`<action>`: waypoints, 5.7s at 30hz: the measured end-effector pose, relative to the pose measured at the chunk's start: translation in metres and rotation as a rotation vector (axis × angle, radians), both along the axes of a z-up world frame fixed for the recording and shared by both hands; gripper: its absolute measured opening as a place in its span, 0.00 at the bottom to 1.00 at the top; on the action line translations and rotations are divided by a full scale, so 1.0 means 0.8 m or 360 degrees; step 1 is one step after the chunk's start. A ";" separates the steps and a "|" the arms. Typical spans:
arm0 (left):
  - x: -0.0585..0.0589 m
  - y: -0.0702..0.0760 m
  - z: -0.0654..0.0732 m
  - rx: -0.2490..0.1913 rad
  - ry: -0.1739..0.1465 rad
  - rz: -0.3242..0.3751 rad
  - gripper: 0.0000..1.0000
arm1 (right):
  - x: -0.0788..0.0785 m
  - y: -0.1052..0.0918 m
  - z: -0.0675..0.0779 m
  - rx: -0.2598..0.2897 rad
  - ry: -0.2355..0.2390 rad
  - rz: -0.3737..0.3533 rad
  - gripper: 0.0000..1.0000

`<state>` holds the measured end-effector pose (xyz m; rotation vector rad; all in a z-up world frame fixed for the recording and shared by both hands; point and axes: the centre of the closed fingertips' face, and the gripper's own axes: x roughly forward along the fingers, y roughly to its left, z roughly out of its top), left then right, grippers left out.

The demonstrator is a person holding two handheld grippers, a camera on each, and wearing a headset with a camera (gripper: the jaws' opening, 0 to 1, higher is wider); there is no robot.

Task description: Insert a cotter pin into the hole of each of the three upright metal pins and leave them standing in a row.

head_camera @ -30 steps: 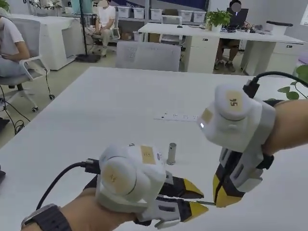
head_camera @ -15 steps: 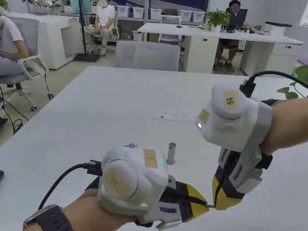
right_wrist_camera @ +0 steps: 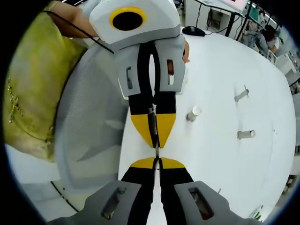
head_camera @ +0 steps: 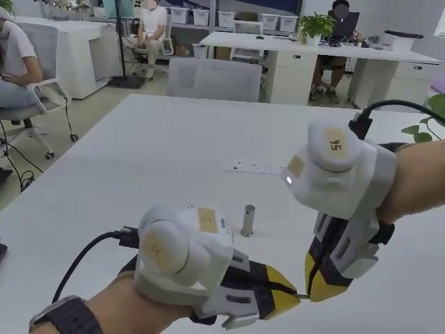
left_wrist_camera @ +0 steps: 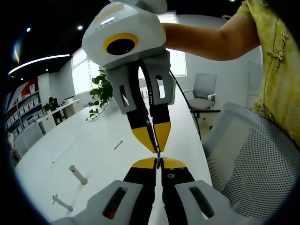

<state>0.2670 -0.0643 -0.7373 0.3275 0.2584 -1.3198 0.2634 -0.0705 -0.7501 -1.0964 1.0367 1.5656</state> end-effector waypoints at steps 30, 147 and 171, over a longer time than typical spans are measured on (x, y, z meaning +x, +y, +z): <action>0.036 0.022 0.013 -0.0194 0.0202 0.0297 0.01 | 0.039 0.018 0.005 0.0522 -0.0454 -0.0248 0.15; 0.039 0.050 -0.005 0.0029 0.0028 0.0272 0.27 | 0.031 -0.005 -0.013 0.0282 -0.0320 -0.0172 0.03; 0.075 0.088 -0.079 0.0278 0.0141 0.0624 0.16 | 0.042 -0.008 -0.026 0.0280 -0.0305 -0.0230 0.03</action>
